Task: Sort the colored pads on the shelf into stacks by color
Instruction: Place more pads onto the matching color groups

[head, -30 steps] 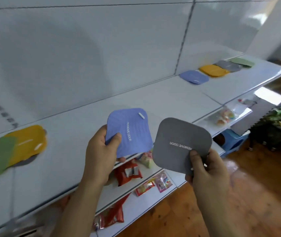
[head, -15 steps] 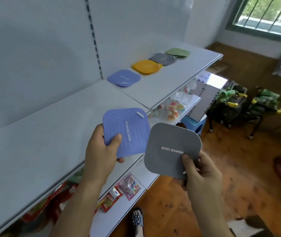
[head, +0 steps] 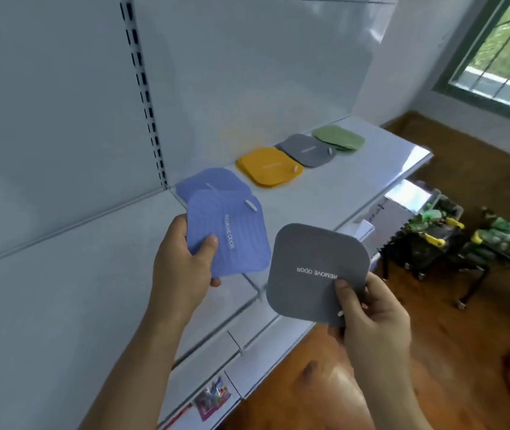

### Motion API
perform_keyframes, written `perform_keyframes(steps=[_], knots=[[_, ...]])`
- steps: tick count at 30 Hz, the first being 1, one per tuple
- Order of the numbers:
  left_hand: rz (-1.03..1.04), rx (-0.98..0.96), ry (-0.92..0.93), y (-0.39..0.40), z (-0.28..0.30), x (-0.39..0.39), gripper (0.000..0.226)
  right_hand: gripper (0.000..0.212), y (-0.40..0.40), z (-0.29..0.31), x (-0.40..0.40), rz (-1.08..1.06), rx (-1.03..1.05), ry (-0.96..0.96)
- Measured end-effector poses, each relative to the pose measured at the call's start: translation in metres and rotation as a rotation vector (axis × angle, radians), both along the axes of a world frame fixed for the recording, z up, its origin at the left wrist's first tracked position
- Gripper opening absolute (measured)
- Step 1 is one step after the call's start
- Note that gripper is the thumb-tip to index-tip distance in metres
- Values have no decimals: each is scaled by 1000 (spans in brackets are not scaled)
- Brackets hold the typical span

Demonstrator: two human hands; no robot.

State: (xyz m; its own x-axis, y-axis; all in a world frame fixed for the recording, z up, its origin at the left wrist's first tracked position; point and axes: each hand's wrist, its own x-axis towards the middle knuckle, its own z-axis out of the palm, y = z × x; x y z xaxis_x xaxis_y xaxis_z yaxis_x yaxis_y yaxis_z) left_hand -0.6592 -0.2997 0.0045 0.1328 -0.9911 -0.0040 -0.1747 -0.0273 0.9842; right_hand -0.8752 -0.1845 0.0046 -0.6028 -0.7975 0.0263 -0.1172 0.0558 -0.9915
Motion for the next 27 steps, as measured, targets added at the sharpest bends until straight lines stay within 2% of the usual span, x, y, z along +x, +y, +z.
perform_keyframes(steps=[6, 13, 18, 24, 27], knots=[[175, 34, 10, -56, 5, 0, 27, 20, -84, -5, -22, 127, 13, -36], [387, 83, -112, -121, 0, -32, 30, 16, -175, -9, -77, 346, 53, -49], [442, 227, -563, -137, -12, -47, 34, 16, -217, -9, -108, 498, 112, -79], [425, 241, -922, -134, -13, -64, 75, 19, -225, -12, -115, 654, 166, -82], [462, 212, -1057, -129, -19, -66, 76, 21, -225, -10, -118, 691, 174, -42]])
